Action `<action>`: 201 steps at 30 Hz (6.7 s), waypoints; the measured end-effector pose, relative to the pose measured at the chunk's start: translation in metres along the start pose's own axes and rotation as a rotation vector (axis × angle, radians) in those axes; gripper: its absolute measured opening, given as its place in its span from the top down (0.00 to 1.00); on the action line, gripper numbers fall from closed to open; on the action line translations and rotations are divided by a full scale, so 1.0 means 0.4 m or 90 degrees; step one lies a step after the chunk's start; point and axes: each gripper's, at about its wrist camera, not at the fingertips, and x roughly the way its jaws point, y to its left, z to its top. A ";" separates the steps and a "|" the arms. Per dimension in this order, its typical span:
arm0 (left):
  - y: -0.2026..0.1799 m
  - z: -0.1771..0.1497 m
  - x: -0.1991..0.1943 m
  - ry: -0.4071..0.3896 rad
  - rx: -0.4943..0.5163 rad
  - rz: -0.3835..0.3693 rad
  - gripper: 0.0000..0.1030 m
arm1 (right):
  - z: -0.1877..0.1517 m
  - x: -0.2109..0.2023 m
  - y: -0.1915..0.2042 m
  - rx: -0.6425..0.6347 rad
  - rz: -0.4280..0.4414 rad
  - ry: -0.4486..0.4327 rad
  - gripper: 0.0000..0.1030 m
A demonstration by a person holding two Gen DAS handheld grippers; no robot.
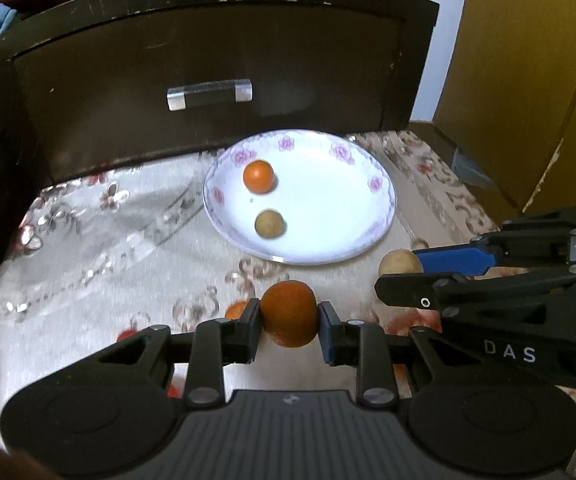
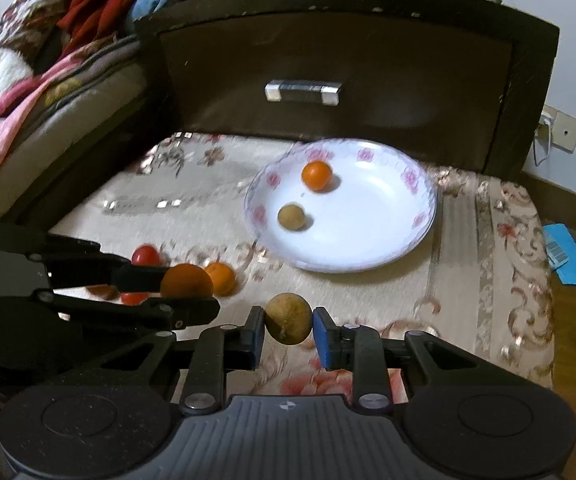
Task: Organize fruits
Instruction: 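Carry both fruits over the white bowl and open both tools to release them, then move both tools back toward the tomatoes and last tangerine, then grasp the dark red tomato with the left tool while the right tool grasps the tangerine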
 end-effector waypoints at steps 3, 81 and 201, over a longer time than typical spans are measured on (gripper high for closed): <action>0.003 0.028 0.017 -0.006 0.001 0.002 0.65 | 0.023 0.008 -0.015 0.008 -0.003 -0.011 0.79; 0.080 0.165 0.133 -0.058 -0.005 0.049 0.54 | 0.119 0.132 -0.105 0.060 -0.030 -0.044 0.71; 0.052 -0.214 -0.045 0.141 0.059 0.016 0.54 | -0.148 0.038 0.115 -0.092 0.051 0.142 0.76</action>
